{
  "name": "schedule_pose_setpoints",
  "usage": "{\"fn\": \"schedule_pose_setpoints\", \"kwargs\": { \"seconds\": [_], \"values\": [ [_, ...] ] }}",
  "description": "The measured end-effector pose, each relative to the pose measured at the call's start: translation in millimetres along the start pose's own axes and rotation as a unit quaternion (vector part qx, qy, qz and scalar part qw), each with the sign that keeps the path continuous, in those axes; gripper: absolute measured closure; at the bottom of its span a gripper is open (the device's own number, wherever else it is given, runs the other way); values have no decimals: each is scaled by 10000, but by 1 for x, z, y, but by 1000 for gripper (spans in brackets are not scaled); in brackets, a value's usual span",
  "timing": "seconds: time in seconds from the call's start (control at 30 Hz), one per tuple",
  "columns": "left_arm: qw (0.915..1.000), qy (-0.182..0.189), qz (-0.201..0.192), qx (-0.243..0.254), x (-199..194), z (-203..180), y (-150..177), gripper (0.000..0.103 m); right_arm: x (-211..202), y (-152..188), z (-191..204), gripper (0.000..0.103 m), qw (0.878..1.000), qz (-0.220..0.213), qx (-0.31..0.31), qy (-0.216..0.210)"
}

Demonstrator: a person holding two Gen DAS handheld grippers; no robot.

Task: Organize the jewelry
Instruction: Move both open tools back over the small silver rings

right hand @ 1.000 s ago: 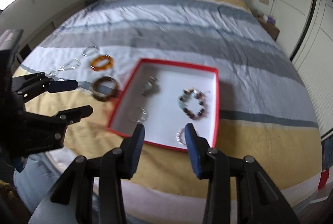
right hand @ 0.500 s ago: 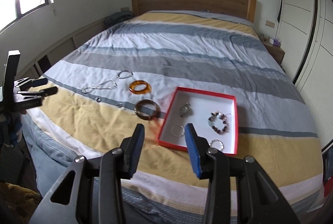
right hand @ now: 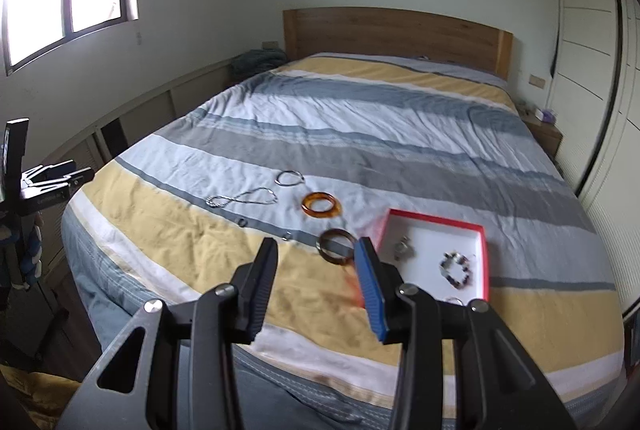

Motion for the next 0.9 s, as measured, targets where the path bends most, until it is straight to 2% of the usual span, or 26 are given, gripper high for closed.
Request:
{"fn": "schedule_pose_setpoints", "kwargs": {
  "seconds": [0.13, 0.4, 0.63, 0.77, 0.9],
  "values": [
    [9996, 129, 247, -45, 22, -7, 16, 30, 28, 6, 17, 65, 9998, 142, -20, -157],
    [9938, 486, 1005, -1, 101, -49, 62, 30, 124, 48, 37, 65, 9944, 898, 6, -552],
    [9822, 982, 1601, 31, 178, -96, 93, 48, 213, 79, 47, 67, 9860, 1425, 69, -858],
    [9764, 1178, 1810, -69, 223, -119, 101, 52, 258, 93, 42, 71, 9819, 1656, 165, -902],
    [9748, 1177, 1897, 4, 257, -134, 102, 53, 292, 104, 34, 73, 9786, 1823, 250, -918]
  ]
}}
Point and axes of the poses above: each gripper's, at about its wrist camera, not at the fingertips, and x roughly the way its jaws point, z to its left, y to its underside, the point moved 6 cm from there along x, roughly the way its jaws point, and after that the axes turned 10 degrees about -z, right-handed, at the moved point
